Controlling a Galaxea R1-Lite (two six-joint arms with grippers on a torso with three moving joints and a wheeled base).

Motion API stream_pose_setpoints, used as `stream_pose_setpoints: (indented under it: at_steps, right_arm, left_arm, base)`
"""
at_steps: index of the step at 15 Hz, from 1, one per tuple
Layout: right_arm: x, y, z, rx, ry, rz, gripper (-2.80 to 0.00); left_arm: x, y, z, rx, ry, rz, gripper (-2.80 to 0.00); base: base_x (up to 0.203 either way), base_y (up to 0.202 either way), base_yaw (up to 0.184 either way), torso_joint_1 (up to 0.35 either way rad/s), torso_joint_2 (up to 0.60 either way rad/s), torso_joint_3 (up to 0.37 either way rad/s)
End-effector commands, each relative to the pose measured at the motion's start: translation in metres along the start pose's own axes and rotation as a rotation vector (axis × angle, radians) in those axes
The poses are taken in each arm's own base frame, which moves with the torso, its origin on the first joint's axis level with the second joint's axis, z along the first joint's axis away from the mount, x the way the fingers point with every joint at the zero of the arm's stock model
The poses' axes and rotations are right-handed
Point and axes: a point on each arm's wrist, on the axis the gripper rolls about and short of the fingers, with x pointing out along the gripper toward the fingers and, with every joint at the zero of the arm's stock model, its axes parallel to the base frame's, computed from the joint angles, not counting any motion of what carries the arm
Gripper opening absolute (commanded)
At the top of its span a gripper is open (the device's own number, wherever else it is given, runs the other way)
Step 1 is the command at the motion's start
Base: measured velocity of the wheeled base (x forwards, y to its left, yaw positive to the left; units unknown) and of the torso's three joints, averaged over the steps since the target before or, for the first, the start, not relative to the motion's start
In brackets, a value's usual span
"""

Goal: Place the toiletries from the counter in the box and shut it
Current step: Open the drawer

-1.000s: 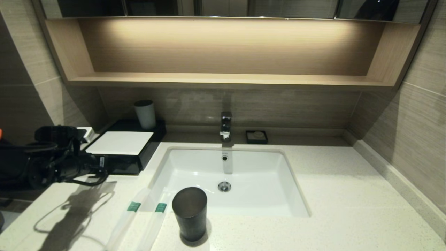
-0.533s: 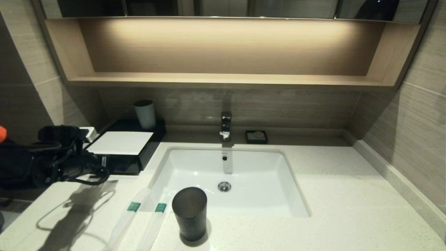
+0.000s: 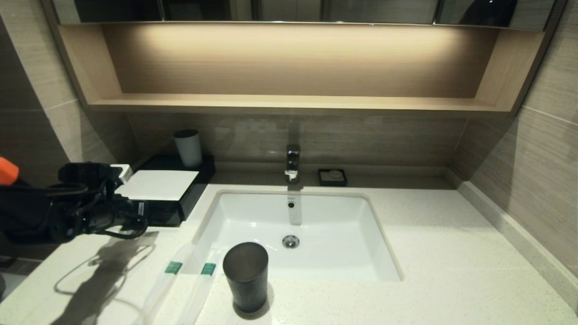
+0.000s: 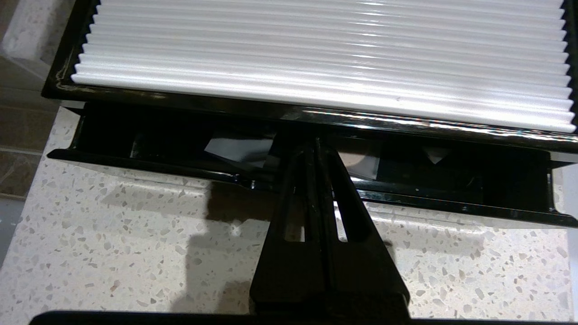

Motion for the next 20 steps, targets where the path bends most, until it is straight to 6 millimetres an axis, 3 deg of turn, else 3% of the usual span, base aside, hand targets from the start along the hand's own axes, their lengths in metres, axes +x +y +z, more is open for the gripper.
stream_pose_setpoints:
  at_steps: [1, 20]
  right_arm:
    - [0.0001, 0.0, -0.0001, 0.0, 0.002, 0.0, -2.8]
    - [0.0, 0.0, 0.0003, 0.0, 0.0, 0.0, -2.8]
  left_arm:
    - [0.0014, -0.0034, 0.0005, 0.006, -0.003, -0.008, -2.8]
    - [0.0084, -0.003, -0.0015, 0.004, 0.025, -0.003, -2.8]
  base:
    - [0.0, 0.0, 0.0, 0.0, 0.0, 0.0]
    - [0.0, 0.0, 0.0, 0.0, 0.0, 0.0]
